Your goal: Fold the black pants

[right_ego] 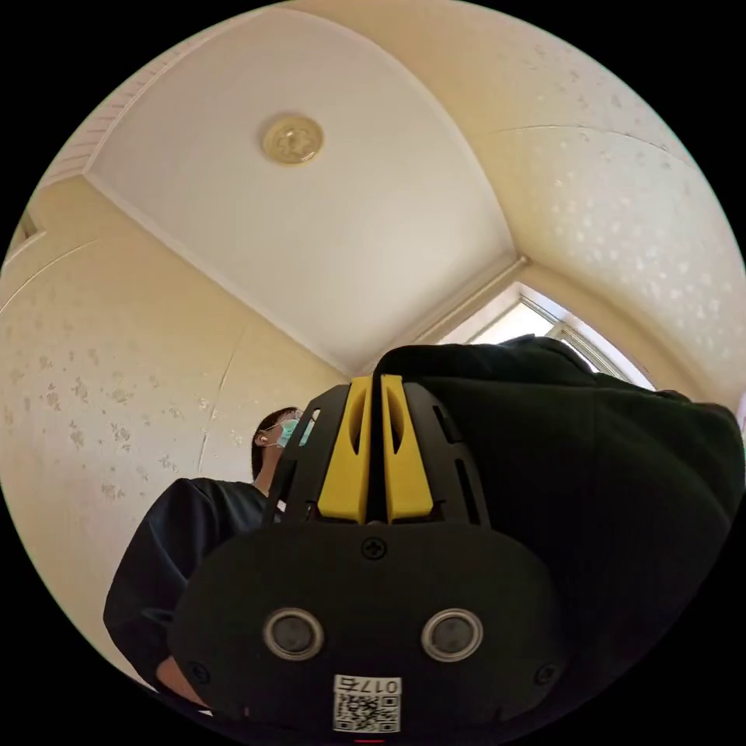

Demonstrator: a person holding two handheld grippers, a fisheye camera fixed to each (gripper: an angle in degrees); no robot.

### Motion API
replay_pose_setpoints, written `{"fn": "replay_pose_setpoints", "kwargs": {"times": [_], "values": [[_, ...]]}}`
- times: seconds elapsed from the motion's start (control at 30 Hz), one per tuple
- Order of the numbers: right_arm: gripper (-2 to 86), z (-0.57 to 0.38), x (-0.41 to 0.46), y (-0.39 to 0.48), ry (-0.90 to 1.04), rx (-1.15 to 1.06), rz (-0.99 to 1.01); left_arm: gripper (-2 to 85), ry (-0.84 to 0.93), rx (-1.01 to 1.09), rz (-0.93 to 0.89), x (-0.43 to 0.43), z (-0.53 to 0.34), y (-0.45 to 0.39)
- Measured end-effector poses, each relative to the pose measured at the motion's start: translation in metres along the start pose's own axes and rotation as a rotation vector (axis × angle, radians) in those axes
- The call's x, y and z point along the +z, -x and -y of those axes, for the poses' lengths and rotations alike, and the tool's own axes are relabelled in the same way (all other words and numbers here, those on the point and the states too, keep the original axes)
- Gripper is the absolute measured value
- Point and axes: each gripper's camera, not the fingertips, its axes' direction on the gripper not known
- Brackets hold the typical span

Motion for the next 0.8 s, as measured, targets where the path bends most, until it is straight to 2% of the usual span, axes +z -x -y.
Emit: {"fn": "replay_pose_setpoints", "kwargs": {"times": [0.1,0.17,0.23,0.3,0.4,0.53,0.63,0.7,0.8], "values": [[2.4,0.022,0.028,0.017,-0.059,-0.023,0.116,5.0,-0.083,-0.19,0.224,-0.047,-0.003,0.021],[2.3,0.03,0.052,0.024,-0.029,0.0,0.18,9.2,-0.118,-0.27,0.292,-0.07,-0.003,0.031],[2.3,0.027,0.07,0.031,-0.004,0.016,0.19,12.0,-0.171,-0.289,0.299,-0.093,-0.001,0.035],[2.2,0.021,0.086,0.035,-0.001,0.068,0.22,12.5,-0.268,-0.285,0.319,-0.124,0.002,0.034],[2.2,0.009,0.11,0.041,-0.012,0.147,0.282,12.5,-0.314,-0.279,0.373,-0.152,0.009,0.035],[2.2,0.003,0.147,0.058,0.068,0.187,0.292,12.5,-0.252,-0.318,0.5,-0.168,0.022,0.048],[2.2,0.004,0.175,0.069,0.129,0.204,0.327,13.5,-0.074,-0.401,0.598,-0.16,0.031,0.07],[2.1,0.01,0.194,0.08,0.172,0.182,0.34,16.2,0.033,-0.441,0.521,-0.142,0.026,0.078],[2.0,0.031,0.218,0.108,0.231,0.089,0.255,16.2,-0.079,-0.375,0.418,-0.142,0.009,0.061]]}}
